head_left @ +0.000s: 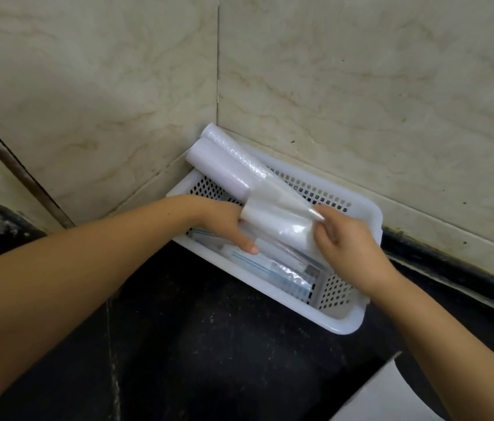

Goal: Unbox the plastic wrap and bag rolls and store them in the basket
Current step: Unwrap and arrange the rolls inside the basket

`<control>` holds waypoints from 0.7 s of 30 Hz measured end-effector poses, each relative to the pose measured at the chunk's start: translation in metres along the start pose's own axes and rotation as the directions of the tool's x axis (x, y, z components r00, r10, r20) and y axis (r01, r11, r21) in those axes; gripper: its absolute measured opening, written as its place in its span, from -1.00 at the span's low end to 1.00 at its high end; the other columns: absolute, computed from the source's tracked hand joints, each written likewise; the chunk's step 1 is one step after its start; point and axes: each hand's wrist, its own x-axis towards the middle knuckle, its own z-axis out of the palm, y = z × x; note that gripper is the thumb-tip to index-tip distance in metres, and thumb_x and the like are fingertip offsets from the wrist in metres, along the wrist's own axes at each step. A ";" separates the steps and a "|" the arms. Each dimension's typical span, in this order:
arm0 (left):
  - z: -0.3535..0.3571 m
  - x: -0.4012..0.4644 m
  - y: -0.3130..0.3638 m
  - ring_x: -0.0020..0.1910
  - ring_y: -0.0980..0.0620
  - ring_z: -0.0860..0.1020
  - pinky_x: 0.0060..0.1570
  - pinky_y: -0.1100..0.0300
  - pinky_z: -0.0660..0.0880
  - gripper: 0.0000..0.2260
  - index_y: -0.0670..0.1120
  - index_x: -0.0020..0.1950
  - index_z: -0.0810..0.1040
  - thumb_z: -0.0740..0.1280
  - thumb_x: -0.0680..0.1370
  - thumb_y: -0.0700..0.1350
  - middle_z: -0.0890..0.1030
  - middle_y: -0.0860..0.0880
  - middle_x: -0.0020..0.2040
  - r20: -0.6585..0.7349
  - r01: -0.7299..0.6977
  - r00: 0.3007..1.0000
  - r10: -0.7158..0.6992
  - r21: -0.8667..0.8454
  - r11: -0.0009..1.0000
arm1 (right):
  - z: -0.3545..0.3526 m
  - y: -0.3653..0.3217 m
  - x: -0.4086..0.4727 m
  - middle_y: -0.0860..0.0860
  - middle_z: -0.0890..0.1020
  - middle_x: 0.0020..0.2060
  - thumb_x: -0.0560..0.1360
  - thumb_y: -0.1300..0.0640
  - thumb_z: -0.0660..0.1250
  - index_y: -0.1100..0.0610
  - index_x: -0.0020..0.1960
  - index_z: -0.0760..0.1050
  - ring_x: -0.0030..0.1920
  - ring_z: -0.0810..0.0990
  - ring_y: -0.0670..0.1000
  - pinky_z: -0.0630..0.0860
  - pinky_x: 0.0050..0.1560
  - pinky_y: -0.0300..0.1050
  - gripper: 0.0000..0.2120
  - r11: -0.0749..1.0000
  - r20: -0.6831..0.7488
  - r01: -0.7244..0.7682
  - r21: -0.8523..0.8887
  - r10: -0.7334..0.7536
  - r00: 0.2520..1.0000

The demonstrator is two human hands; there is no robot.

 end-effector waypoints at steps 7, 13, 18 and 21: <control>0.009 -0.028 -0.003 0.16 -0.02 0.58 0.30 0.05 0.44 -0.77 -0.24 0.15 0.57 0.27 0.56 -0.16 0.62 -0.16 0.16 -0.353 -0.294 0.929 0.108 -0.530 0.796 | -0.025 0.002 0.010 0.25 0.63 -0.14 0.57 0.19 0.12 -0.08 -0.01 0.53 -0.12 0.58 0.25 0.56 -0.09 0.08 -0.74 0.943 -0.068 -0.115 0.312 0.143 0.987; 0.015 -0.039 0.019 0.18 -0.15 0.57 0.15 -0.03 0.55 -0.64 -0.11 0.21 0.56 0.19 0.57 0.07 0.63 -0.13 0.16 -0.183 -0.253 0.963 0.199 -0.867 0.429 | -0.018 -0.020 0.002 0.13 0.67 -0.09 0.49 0.36 0.21 0.17 0.23 0.48 -0.14 0.63 0.17 0.55 -0.19 -0.03 -0.66 0.970 -0.271 0.107 -0.220 -0.166 0.948; 0.016 -0.043 0.025 0.08 -0.14 0.63 -0.09 0.01 0.61 -0.45 -0.12 0.23 0.52 0.32 0.40 0.22 0.64 -0.19 0.11 -0.219 -0.264 0.957 0.190 -0.929 0.261 | -0.003 -0.016 -0.009 0.22 0.60 0.16 0.41 0.37 0.38 0.27 0.25 0.50 0.10 0.61 0.22 0.51 0.13 0.20 -0.59 0.817 -0.115 0.310 -0.487 -0.412 0.904; 0.023 -0.041 0.025 0.03 -0.13 0.64 -0.11 0.01 0.62 -0.68 -0.10 0.28 0.48 0.27 0.52 -0.15 0.63 -0.15 0.13 -0.268 -0.305 0.951 0.154 -0.893 0.331 | -0.004 -0.010 -0.014 0.20 0.53 0.25 0.50 0.18 0.27 0.18 0.32 0.46 0.22 0.54 0.19 0.34 0.30 0.32 -0.61 0.786 0.020 0.351 -0.510 -0.397 0.918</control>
